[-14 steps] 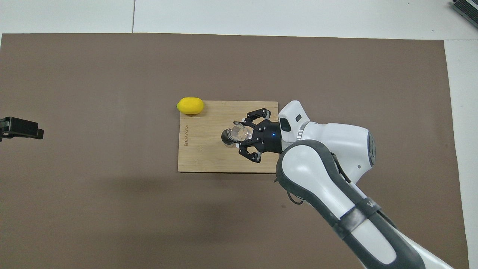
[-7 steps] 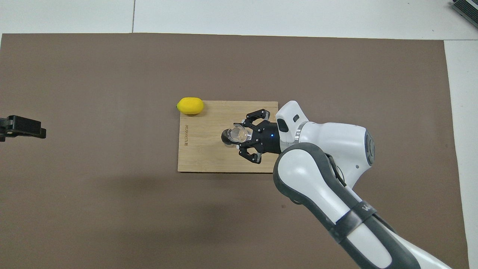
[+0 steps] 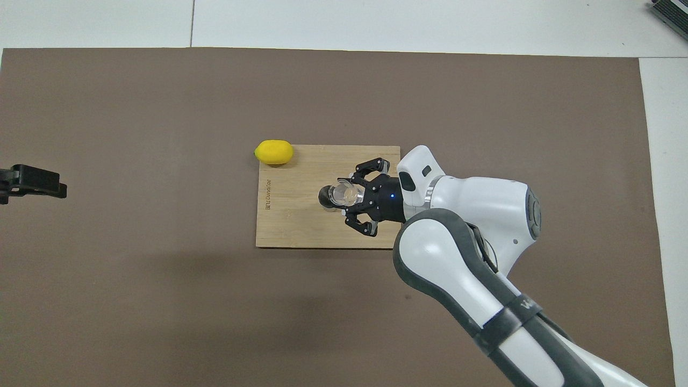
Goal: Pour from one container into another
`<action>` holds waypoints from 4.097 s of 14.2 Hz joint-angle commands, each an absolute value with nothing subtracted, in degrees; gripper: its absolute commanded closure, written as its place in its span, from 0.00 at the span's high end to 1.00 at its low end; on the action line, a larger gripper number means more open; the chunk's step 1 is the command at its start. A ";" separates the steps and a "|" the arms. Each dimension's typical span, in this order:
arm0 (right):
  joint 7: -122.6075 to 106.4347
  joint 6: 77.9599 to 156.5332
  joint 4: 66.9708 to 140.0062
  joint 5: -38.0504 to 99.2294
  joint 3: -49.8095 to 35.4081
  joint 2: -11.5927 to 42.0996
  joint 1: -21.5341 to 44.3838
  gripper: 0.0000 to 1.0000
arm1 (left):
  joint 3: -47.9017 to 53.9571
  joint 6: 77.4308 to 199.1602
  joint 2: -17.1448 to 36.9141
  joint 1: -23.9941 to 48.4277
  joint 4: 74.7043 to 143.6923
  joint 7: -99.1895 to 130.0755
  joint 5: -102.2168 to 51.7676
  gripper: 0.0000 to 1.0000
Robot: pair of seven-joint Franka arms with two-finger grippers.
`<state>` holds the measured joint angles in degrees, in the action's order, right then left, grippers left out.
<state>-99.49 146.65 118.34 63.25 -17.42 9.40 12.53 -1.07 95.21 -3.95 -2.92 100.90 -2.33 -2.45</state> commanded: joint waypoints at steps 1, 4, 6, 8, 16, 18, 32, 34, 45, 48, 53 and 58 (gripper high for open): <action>-97.03 147.48 120.06 60.74 -16.96 7.65 13.01 0.00 | -1.76 94.66 -3.08 -1.58 98.88 -1.06 -1.41 1.00; -95.63 147.48 120.06 59.15 -16.88 7.56 13.01 0.00 | -1.32 91.86 -2.99 -1.67 95.55 0.96 -1.41 1.00; -94.58 147.39 120.06 58.10 -16.61 7.65 13.01 0.00 | -1.49 88.78 -2.20 -1.67 92.91 1.76 -1.41 1.00; -93.61 147.39 119.97 57.13 -16.52 7.65 13.01 0.00 | -1.58 87.63 -2.02 -1.67 91.15 1.76 -1.41 1.00; -89.12 147.48 119.79 55.11 -16.44 7.65 13.10 0.00 | -1.15 89.64 -1.58 0.35 90.44 1.93 -1.41 1.00; -88.86 147.48 119.62 54.58 -16.44 7.65 13.10 0.00 | -0.97 89.74 -1.58 0.44 90.44 1.93 -1.49 1.00; -82.71 146.95 117.86 48.70 -16.44 7.73 13.97 0.00 | -0.79 88.95 -1.93 0.44 90.09 2.11 -1.41 1.00; -80.96 146.69 117.60 46.76 -16.44 7.82 13.97 0.00 | -0.88 88.86 -1.93 0.44 90.09 2.11 -1.49 1.00; -76.99 145.37 116.28 42.46 -16.44 8.09 14.68 0.00 | -0.62 89.03 -1.93 0.26 90.09 2.29 -1.58 1.00; -74.89 144.41 116.19 40.00 -16.44 8.09 14.68 0.00 | -0.53 89.12 -1.93 0.26 90.18 2.29 -1.58 1.00; -74.71 144.23 116.19 39.64 -16.44 8.09 14.68 0.00 | -0.53 89.30 -2.02 0.18 90.18 2.29 -1.67 1.00; -74.62 143.70 116.28 38.32 -16.00 8.00 14.68 0.00 | -0.53 89.38 -2.02 0.18 90.26 2.29 -1.67 1.00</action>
<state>-76.78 145.20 116.58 40.48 -16.58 8.62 14.58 -0.40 89.65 -2.09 -0.31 91.08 1.22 -2.45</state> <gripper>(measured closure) 0.511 0.000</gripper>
